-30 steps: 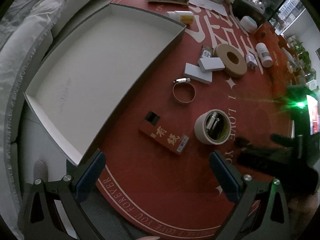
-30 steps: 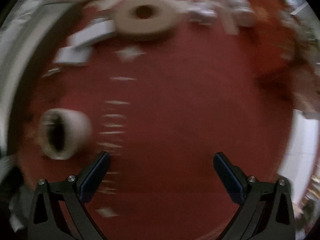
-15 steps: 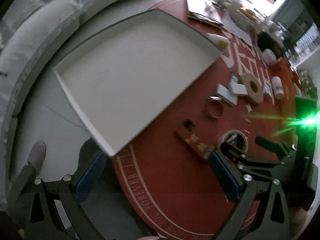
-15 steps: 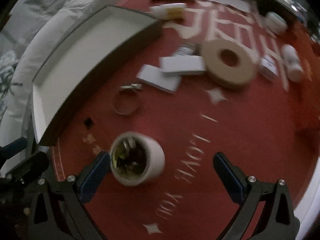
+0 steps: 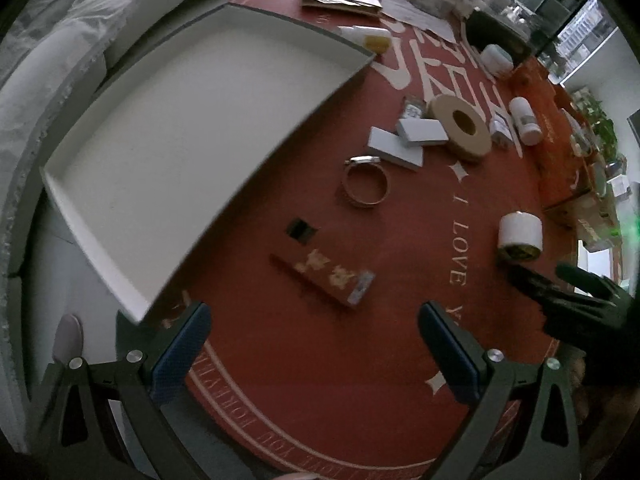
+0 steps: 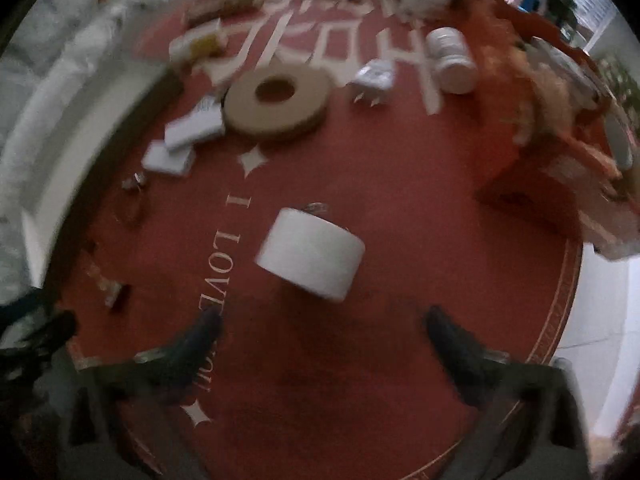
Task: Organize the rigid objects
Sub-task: 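Grasp white tape roll with right tool while left tool grasps red gold-lettered box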
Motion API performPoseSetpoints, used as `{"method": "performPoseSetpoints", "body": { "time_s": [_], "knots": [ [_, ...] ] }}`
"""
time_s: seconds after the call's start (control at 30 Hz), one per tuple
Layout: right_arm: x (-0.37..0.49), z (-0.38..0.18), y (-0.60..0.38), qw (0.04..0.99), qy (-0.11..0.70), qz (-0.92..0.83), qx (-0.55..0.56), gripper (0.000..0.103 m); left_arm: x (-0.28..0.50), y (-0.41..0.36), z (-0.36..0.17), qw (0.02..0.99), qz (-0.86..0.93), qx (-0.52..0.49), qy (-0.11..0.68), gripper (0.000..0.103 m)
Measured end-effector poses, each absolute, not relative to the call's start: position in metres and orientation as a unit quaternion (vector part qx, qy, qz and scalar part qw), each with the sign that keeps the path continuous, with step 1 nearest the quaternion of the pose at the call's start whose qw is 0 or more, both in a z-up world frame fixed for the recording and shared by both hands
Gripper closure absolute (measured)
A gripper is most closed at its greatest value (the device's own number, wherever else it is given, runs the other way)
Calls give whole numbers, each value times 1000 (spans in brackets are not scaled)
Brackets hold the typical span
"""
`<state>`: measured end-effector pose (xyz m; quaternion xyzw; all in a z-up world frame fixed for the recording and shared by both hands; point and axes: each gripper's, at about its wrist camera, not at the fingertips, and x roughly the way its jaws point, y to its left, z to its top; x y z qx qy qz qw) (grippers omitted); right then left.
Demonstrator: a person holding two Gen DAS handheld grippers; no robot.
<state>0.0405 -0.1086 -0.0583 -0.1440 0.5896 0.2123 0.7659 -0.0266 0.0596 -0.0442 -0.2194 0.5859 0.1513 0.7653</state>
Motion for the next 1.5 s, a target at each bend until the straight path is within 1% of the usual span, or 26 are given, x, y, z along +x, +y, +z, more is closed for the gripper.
{"method": "performPoseSetpoints", "body": {
  "time_s": [0.13,0.33,0.57,0.67,0.83,1.0,1.07,1.27,1.3,1.37,1.4,1.43,1.47,1.5],
  "knots": [
    [42,-45,-156,772,589,201,-128,0,-12,52,-55,754,158,-226,596,0],
    [55,-38,-179,776,600,157,-115,0,-3,46,-71,735,200,-227,607,0],
    [71,-51,-150,762,616,183,-85,0,-1,55,-89,716,240,-247,607,0],
    [78,-57,-131,756,625,187,-58,0,0,53,-90,723,254,-232,600,0],
    [90,-76,-114,739,650,177,-9,0,-5,47,-87,727,263,-234,590,0],
    [87,-82,-103,742,647,170,-39,0,-11,48,-86,728,271,-238,583,0],
    [82,-85,-94,736,649,177,-77,0,-14,43,-87,730,277,-238,578,0],
    [82,-87,-88,727,659,175,-82,0,-11,40,-85,726,273,-237,585,0],
    [85,-87,-89,728,660,173,-72,2,-9,41,-85,724,267,-237,590,1],
    [86,-81,-98,739,653,151,-61,32,8,43,-81,727,253,-226,596,8],
    [86,-76,-101,742,649,160,-52,53,9,43,-78,731,246,-220,597,17],
    [86,-76,-104,739,652,163,-47,53,10,37,-74,739,233,-208,597,28],
    [86,-77,-108,729,662,168,-41,53,11,34,-71,745,221,-197,597,34],
    [87,-76,-112,726,665,172,-36,53,11,30,-68,751,209,-185,598,51]
  ]
}}
